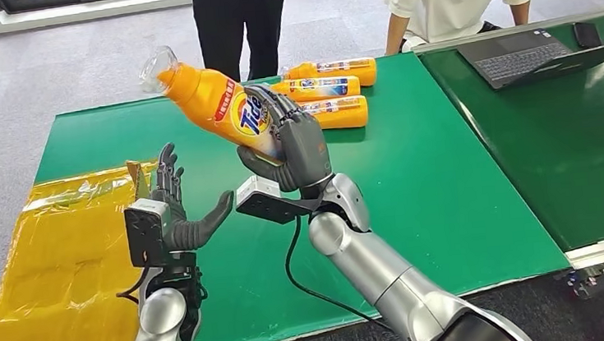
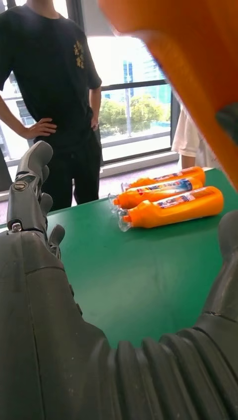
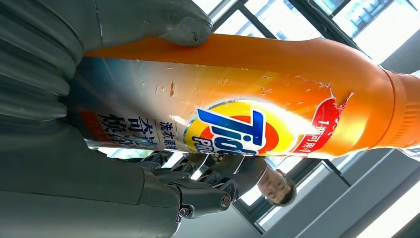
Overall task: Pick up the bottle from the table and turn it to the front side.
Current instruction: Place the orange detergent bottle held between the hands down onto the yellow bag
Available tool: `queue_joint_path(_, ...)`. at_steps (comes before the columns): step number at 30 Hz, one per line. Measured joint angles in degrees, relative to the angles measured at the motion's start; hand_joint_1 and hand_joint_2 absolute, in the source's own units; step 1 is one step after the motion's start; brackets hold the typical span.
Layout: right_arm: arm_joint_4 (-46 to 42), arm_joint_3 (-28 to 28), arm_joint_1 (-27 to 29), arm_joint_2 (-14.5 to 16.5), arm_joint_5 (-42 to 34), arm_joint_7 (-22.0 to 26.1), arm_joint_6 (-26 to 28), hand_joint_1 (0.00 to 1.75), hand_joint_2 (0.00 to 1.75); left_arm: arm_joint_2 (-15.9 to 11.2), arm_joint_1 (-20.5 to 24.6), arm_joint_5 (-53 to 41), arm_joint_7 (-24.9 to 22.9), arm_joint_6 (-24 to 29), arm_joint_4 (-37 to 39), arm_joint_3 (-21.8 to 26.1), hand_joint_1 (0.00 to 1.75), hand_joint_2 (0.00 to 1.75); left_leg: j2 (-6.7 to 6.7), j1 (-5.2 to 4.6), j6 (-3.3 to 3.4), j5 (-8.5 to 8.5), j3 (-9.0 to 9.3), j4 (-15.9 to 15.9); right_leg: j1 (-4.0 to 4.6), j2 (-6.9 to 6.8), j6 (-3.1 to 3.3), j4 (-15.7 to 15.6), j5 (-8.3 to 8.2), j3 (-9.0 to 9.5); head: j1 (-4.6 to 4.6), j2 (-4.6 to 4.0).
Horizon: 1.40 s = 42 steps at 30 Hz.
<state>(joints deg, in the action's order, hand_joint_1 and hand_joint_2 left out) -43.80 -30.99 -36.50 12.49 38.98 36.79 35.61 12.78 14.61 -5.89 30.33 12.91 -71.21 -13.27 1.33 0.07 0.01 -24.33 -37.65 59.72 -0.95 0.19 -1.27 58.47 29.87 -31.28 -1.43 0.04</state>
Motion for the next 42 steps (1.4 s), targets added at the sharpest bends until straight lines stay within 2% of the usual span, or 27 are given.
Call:
queue_joint_path(11, 2.04, 0.49, 0.48, 0.37, -0.7, 0.72, 0.29, 1.75, 1.75, 0.1, 0.41, 0.82, -0.16, -0.35, -0.03, -1.08, 0.0, 1.75, 0.0, 0.0, 0.0, 0.0, 0.0, 0.0, 0.01, 0.0, 0.0, 0.0, 0.0, 0.0, 0.01, 0.0)
queue_joint_path(17, 3.19, 0.77, 1.65, 0.57, -2.63, 2.66, 0.3, 1.75, 1.75, 0.09, 0.34, 4.79, -0.08, -3.15, -1.99, -2.01, 0.0, 1.75, 0.0, 0.0, -0.01, -0.01, -0.02, 0.0, 0.0, -0.01, 0.01, 0.0, 0.01, -0.01, 0.01, 0.0)
queue_joint_path(26, 5.61, 0.79, 4.62, 0.6, -4.95, 2.85, 0.75, 1.75, 1.75, -0.2, -0.06, 9.53, -1.39, -7.48, -8.21, -4.04, 0.0, 1.75, -0.02, 0.0, -0.01, -0.01, -0.03, 0.0, 0.01, -0.02, 0.01, 0.0, 0.01, -0.01, 0.0, 0.0)
queue_joint_path(42, 7.85, 0.5, 5.15, 2.9, -3.64, 2.84, 2.33, 1.75, 1.75, -0.23, 0.26, 10.72, -1.45, -7.9, -8.35, -4.83, 0.0, 1.75, 0.0, 0.0, -0.01, -0.01, -0.03, -0.01, 0.01, -0.02, 0.05, 0.0, 0.03, -0.06, 0.01, 0.0)
